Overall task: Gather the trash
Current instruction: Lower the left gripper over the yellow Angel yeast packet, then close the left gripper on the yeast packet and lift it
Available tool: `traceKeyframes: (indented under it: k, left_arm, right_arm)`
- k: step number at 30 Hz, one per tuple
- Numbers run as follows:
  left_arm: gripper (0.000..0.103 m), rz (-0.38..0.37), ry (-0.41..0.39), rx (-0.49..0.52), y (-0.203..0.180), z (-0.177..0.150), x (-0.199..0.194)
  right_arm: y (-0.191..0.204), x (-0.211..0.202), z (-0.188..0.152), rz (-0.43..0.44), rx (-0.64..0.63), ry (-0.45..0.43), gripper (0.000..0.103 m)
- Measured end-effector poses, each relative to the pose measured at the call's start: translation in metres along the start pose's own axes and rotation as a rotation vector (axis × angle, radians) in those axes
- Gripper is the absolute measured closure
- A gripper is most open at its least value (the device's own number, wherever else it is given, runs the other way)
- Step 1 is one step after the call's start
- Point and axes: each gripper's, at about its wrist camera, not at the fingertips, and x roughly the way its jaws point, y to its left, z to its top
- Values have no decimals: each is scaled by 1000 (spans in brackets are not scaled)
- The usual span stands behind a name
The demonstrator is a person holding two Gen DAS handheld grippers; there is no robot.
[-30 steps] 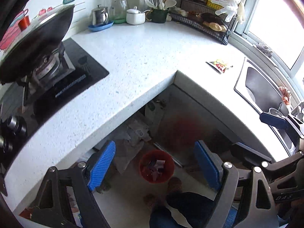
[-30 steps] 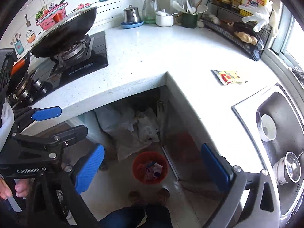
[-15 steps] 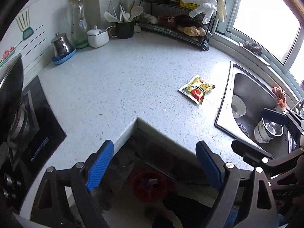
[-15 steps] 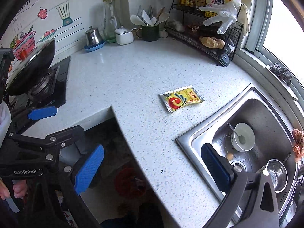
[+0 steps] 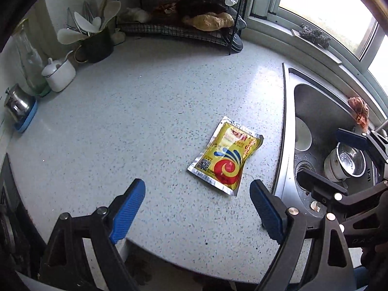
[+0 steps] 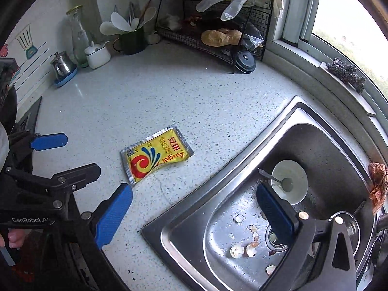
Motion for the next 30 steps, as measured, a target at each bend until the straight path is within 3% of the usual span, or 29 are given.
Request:
traceKeyframes:
  k: [12, 23, 25, 27, 30]
  left_arm:
    - [16, -74, 186, 211, -40, 36, 85]
    - [17, -55, 212, 257, -53, 62, 106]
    - [22, -58, 204, 259, -53, 60, 102]
    - [44, -60, 184, 248, -53, 55, 96]
    - [56, -62, 156, 220, -52, 53, 89]
  right_arm:
    - [-52, 36, 7, -62, 83, 87, 1]
    - [-66, 48, 15, -55, 133, 105, 1]
    - [-66, 48, 16, -52, 136, 103, 1]
    - [-66, 49, 16, -49, 133, 102, 1]
    - [-64, 48, 14, -43, 130, 98, 1]
